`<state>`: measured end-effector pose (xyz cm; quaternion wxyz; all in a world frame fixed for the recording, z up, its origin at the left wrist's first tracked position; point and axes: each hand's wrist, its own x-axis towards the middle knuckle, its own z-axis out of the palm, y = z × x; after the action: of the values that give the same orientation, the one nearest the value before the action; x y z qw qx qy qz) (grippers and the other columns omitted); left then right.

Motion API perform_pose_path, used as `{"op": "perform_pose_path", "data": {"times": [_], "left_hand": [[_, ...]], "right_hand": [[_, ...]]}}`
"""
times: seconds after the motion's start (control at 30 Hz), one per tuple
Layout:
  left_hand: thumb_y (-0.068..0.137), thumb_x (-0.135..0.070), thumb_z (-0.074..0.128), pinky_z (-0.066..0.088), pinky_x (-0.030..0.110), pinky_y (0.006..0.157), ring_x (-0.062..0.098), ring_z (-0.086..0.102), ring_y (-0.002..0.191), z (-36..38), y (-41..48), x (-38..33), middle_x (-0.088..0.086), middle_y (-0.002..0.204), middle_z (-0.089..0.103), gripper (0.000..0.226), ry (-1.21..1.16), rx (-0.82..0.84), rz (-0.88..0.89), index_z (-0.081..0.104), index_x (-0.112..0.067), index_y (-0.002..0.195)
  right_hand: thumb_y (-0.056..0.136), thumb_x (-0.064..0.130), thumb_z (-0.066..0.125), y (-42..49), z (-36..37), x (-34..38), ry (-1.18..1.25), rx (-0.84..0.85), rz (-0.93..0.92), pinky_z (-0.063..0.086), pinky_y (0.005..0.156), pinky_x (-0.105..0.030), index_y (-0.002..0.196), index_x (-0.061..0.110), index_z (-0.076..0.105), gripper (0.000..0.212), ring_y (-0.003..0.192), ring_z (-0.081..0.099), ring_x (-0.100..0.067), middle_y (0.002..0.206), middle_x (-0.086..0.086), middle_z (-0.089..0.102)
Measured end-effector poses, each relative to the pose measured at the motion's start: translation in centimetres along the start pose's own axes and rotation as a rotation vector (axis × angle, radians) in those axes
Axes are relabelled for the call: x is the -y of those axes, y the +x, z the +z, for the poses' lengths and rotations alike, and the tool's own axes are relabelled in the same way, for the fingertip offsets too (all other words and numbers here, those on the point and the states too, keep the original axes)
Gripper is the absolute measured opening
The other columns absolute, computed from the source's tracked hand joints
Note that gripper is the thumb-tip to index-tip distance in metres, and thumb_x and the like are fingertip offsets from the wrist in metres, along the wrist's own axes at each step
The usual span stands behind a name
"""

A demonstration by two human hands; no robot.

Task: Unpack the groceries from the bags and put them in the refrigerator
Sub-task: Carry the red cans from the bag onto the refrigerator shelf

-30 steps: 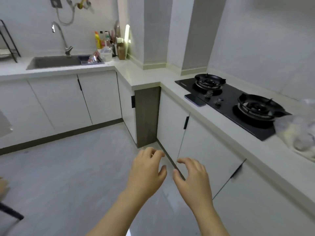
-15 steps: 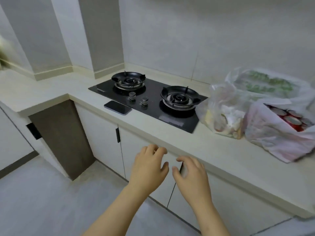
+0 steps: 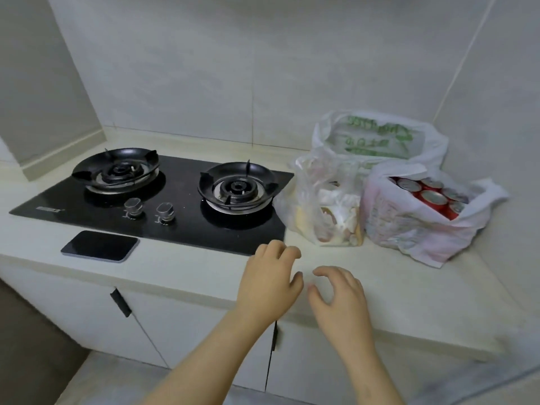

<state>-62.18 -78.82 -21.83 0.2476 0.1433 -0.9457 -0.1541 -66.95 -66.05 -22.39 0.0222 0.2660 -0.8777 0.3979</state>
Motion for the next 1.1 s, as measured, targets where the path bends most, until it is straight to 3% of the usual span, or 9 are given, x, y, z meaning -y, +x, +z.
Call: {"op": "perform_pose_path", "data": {"times": [0.1, 0.2, 0.3, 0.5, 0.6, 0.77, 0.83, 0.93, 1.1], "left_hand": [[0.078, -0.026, 0.063, 0.048, 0.036, 0.072, 0.027, 0.055, 0.091, 1.5, 2.4, -0.4, 0.005, 0.104, 0.059, 0.032, -0.018, 0.022, 0.015, 0.063, -0.014, 0.107], [0.068, -0.028, 0.062, 0.048, 0.032, 0.057, 0.025, 0.059, 0.074, 3.0, 5.1, -0.8, 0.003, 0.091, 0.061, 0.029, -0.024, 0.036, 0.03, 0.065, -0.016, 0.095], [0.067, -0.029, 0.061, 0.05, 0.031, 0.053, 0.023, 0.06, 0.071, 4.5, 8.3, -1.5, 0.0, 0.087, 0.061, 0.027, -0.035, 0.01, 0.05, 0.065, -0.018, 0.091], [0.075, -0.032, 0.047, 0.05, 0.032, 0.051, 0.026, 0.06, 0.072, 8.5, 16.0, -5.7, 0.003, 0.087, 0.06, 0.03, -0.112, -0.024, 0.082, 0.066, -0.016, 0.092], [0.073, -0.029, 0.05, 0.051, 0.034, 0.049, 0.027, 0.059, 0.07, 10.5, 18.7, -7.7, 0.004, 0.084, 0.06, 0.025, -0.136, -0.061, 0.111, 0.065, -0.015, 0.088], [0.071, -0.023, 0.042, 0.053, 0.035, 0.064, 0.029, 0.06, 0.082, 12.9, 21.5, -10.1, 0.007, 0.097, 0.061, 0.031, -0.14, -0.145, 0.244, 0.059, -0.018, 0.097], [0.073, -0.018, 0.04, 0.053, 0.038, 0.073, 0.027, 0.057, 0.098, 13.8, 22.2, -10.7, 0.006, 0.107, 0.061, 0.031, -0.147, -0.161, 0.32, 0.051, -0.022, 0.101], [0.075, -0.019, 0.038, 0.044, 0.042, 0.089, 0.022, 0.043, 0.123, 14.9, 22.9, -11.1, -0.002, 0.12, 0.059, 0.038, -0.055, -0.119, 0.435, 0.056, -0.026, 0.108], [0.073, -0.037, 0.039, 0.046, 0.054, 0.079, 0.025, 0.044, 0.123, 16.4, 22.6, -10.3, -0.006, 0.116, 0.06, 0.041, 0.138, -0.036, 0.356, 0.053, -0.031, 0.112]], "right_hand": [[0.082, 0.017, 0.065, 2.4, -0.4, -1.4, -0.004, -0.032, 0.026, 0.033, 0.087, -0.02, 0.104, 0.02, 0.064, 0.022, 0.105, 0.049, -0.015, 0.108, 0.009, 0.058], [0.083, 0.016, 0.064, 5.1, -1.0, -2.9, 0.005, -0.037, 0.048, 0.035, 0.09, -0.024, 0.106, 0.019, 0.064, 0.024, 0.107, 0.049, -0.017, 0.109, 0.007, 0.057], [0.081, 0.014, 0.066, 8.0, -1.9, -4.3, 0.019, -0.081, 0.03, 0.035, 0.087, -0.024, 0.102, 0.019, 0.065, 0.022, 0.105, 0.051, -0.018, 0.105, 0.007, 0.059], [0.078, 0.02, 0.065, 15.4, -5.5, -8.0, 0.048, -0.203, -0.008, 0.037, 0.077, -0.025, 0.084, 0.022, 0.063, 0.006, 0.087, 0.053, -0.017, 0.077, 0.016, 0.051], [0.078, 0.015, 0.068, 17.7, -7.1, -9.8, 0.048, -0.261, -0.031, 0.041, 0.081, -0.028, 0.09, 0.017, 0.066, 0.013, 0.091, 0.054, -0.016, 0.087, 0.01, 0.057], [0.077, 0.013, 0.068, 19.5, -8.9, -12.3, 0.043, -0.352, -0.071, 0.046, 0.079, -0.034, 0.089, 0.013, 0.067, 0.012, 0.087, 0.057, -0.021, 0.085, 0.01, 0.058], [0.073, 0.019, 0.061, 19.8, -9.3, -12.9, 0.037, -0.395, -0.102, 0.045, 0.078, -0.032, 0.088, 0.015, 0.066, 0.016, 0.085, 0.056, -0.019, 0.086, 0.012, 0.059], [0.073, 0.029, 0.056, 20.1, -9.9, -14.0, -0.02, -0.389, -0.125, 0.045, 0.074, -0.03, 0.087, 0.022, 0.065, 0.018, 0.082, 0.055, -0.015, 0.086, 0.012, 0.063], [0.073, 0.033, 0.046, 19.7, -10.4, -16.1, -0.17, -0.392, -0.111, 0.049, 0.07, -0.031, 0.086, 0.018, 0.069, 0.031, 0.076, 0.062, -0.022, 0.085, 0.006, 0.068]]}}
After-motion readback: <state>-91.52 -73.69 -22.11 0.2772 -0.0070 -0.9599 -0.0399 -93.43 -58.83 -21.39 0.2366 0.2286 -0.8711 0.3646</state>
